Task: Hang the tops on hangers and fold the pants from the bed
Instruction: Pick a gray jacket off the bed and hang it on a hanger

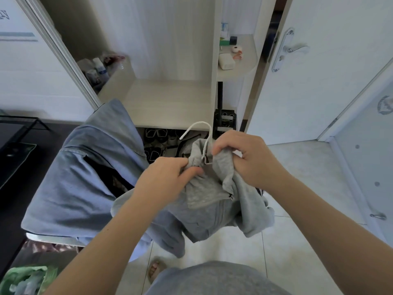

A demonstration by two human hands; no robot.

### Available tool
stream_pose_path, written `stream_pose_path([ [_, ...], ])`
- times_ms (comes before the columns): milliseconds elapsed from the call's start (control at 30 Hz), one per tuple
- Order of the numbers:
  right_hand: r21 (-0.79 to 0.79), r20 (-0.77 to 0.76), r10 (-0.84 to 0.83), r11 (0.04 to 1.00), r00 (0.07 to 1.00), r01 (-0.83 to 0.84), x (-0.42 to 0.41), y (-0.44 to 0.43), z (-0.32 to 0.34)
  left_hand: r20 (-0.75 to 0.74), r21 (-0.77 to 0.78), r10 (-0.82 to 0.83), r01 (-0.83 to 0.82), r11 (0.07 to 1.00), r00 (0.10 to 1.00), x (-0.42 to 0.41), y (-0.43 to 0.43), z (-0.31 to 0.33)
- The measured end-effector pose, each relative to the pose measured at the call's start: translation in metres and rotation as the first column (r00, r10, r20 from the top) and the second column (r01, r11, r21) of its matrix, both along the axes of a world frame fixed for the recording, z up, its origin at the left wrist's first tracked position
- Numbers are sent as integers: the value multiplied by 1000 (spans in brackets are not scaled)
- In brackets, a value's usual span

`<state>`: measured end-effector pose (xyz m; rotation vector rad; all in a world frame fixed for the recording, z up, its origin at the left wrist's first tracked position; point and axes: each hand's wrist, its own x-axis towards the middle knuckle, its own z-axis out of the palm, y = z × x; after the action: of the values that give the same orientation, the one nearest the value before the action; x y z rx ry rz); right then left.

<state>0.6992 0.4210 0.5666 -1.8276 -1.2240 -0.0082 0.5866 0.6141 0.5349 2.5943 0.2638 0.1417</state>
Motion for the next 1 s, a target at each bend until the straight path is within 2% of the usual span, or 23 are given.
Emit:
stream_pose_path([
  [167, 36, -120, -151, 987, 981, 156, 24, -18, -4, -26, 16, -16, 17, 1000, 1000, -2, 7, -18],
  [300, 73, -160, -333, 935, 929, 348, 54, -36, 1, -69, 121, -27, 35, 992, 997, 0, 21, -20],
  [367, 64, -149, -361, 926, 921, 373, 62, -41, 0, -91, 183, -11, 28, 983, 996, 3, 30, -17],
  [500, -9, -81, -302, 953, 950, 303, 63, -39, -2, -81, 204, -19, 35, 978, 997, 8, 37, -6],
  [600, -212, 1, -215, 954, 977, 210, 60, -43, -4, 80, -4, 71, -71, 997, 994, 5, 36, 2],
  [700, -444, 90, -102, 886, 991, 132, 47, -46, -14, 202, -167, 180, -147, 975, 963, -3, 32, 6],
  [833, -602, 55, 29, 798, 998, 10, 32, -43, -31, 256, -178, 165, -121, 977, 952, -17, 36, 8],
  [900, -651, 63, 44, 759, 997, 7, 29, -40, -37, 252, -180, 161, -117, 977, 954, -21, 36, 8],
  [1000, -700, 229, 89, 707, 969, 101, 28, -32, -46, 252, -180, 154, -110, 977, 955, -24, 34, 10],
])
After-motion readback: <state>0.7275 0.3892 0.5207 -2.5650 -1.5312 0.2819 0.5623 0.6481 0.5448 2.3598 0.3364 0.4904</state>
